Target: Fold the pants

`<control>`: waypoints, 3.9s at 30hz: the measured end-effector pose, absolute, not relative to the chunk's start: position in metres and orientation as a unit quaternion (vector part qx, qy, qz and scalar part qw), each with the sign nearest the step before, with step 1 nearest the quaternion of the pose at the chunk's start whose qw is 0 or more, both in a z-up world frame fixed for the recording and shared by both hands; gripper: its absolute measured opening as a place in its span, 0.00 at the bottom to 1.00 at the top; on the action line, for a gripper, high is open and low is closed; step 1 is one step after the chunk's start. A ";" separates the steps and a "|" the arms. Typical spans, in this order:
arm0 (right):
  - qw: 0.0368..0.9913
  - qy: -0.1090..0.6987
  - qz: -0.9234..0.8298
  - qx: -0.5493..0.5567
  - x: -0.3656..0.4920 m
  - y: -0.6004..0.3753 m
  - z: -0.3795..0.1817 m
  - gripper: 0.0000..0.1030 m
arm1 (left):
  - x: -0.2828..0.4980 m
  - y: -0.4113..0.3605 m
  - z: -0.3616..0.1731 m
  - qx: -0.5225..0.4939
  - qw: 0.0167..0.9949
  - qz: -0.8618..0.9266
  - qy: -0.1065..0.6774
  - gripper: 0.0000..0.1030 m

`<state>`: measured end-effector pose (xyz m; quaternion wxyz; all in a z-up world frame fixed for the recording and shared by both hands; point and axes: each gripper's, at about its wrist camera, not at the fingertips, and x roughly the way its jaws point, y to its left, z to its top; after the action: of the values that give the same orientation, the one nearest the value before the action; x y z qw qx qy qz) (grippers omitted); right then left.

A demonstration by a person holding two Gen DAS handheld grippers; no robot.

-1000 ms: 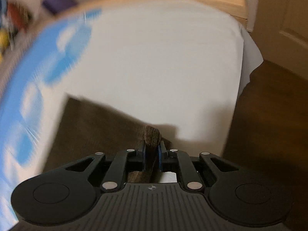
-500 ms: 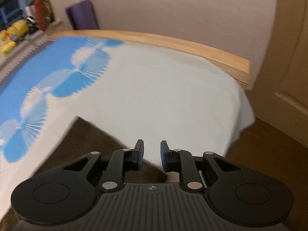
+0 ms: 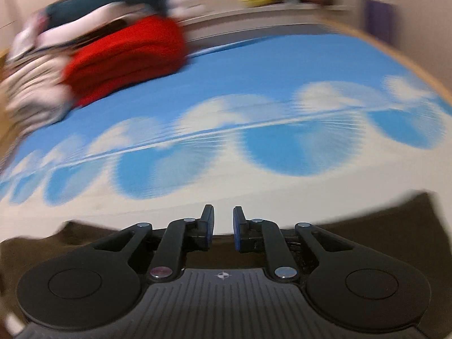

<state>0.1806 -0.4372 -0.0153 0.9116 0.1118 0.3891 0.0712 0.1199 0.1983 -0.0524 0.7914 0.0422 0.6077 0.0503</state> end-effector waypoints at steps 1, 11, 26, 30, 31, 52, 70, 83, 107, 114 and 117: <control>0.905 0.397 0.106 0.114 0.191 -0.417 -0.016 0.15 | 0.120 0.199 -0.052 0.034 0.792 0.054 0.608 0.11; 0.840 0.461 0.279 0.053 0.249 -0.244 -0.042 0.28 | 0.123 0.201 -0.049 0.034 0.791 0.045 0.609 0.11; 0.771 0.520 0.367 0.012 0.297 -0.149 -0.104 0.14 | 0.116 0.212 -0.048 0.029 0.800 0.008 0.599 0.12; 0.804 0.456 0.378 0.057 0.310 -0.159 -0.077 0.12 | 0.115 0.213 -0.048 0.034 0.801 0.007 0.598 0.11; 0.813 0.447 0.371 0.046 0.310 -0.159 -0.074 0.12 | 0.115 0.212 -0.048 0.033 0.800 0.008 0.599 0.11; 0.795 0.506 0.319 -0.097 0.223 -0.273 -0.095 0.00 | 0.130 0.176 -0.003 -0.021 0.839 -0.015 0.544 0.18; 0.858 0.500 -0.069 0.094 0.101 -0.624 -0.094 0.00 | 0.160 0.036 0.010 0.018 0.850 -0.107 0.515 0.18; 0.748 0.361 -0.264 0.491 -0.051 -0.748 -0.105 0.36 | 0.155 -0.012 0.014 0.034 0.848 -0.142 0.509 0.19; 0.807 0.338 -0.311 0.371 0.012 -0.670 -0.044 0.21 | 0.146 0.044 0.026 0.008 0.859 -0.116 0.498 0.19; 0.935 0.260 -0.215 0.108 0.045 -0.496 0.052 0.21 | 0.138 0.078 0.031 -0.013 0.864 -0.099 0.493 0.19; 0.961 0.229 -0.153 0.029 0.046 -0.415 0.072 0.21 | 0.133 0.094 0.031 -0.019 0.865 -0.091 0.494 0.19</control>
<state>0.0459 -0.4145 0.0717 0.9610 0.0289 0.2288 -0.1527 0.1327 0.0942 0.0309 0.8647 -0.0187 0.4937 -0.0908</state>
